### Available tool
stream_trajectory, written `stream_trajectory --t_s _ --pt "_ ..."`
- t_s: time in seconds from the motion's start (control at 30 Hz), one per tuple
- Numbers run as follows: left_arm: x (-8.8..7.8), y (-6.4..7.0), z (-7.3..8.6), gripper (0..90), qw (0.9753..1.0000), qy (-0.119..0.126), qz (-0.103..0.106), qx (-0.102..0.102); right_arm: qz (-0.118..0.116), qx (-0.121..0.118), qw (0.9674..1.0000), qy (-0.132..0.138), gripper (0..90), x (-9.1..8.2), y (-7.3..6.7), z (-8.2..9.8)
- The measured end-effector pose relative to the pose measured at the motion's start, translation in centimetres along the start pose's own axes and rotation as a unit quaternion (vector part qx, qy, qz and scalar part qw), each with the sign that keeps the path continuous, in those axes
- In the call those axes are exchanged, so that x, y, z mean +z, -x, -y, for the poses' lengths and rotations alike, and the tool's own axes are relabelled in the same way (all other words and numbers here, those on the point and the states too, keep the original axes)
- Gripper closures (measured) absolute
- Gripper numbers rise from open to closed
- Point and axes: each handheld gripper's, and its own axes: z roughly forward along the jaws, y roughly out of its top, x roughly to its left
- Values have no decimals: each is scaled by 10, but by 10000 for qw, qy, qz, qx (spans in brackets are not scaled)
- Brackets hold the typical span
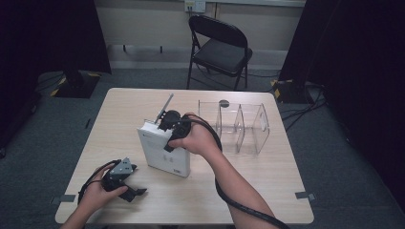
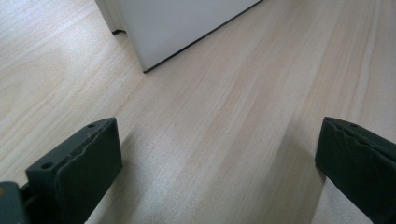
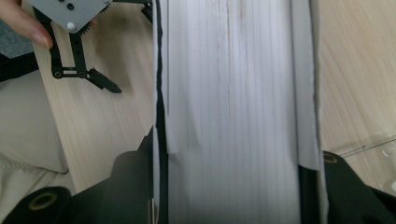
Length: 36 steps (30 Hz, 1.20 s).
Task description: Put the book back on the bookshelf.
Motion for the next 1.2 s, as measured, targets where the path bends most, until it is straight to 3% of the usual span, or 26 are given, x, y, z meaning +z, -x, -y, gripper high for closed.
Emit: stream_trajectory --t_s 0.5,0.73,0.87,0.97,1.2 --pt "0 0 -1 0 10000 -25 1 25 47 112 9999 25 515 -13 0 31" --pt "0 0 -1 0 10000 -21 0 36 25 183 9998 -79 464 -9 2 27" --pt "1 0 -1 0 10000 -31 3 43 103 90 9997 -220 418 -1 1 22" --pt "1 0 -1 0 10000 -25 17 39 124 111 9993 -327 438 1 1 20" --pt "1 0 -1 0 10000 -20 16 38 125 5 9996 -261 440 1 0 22"
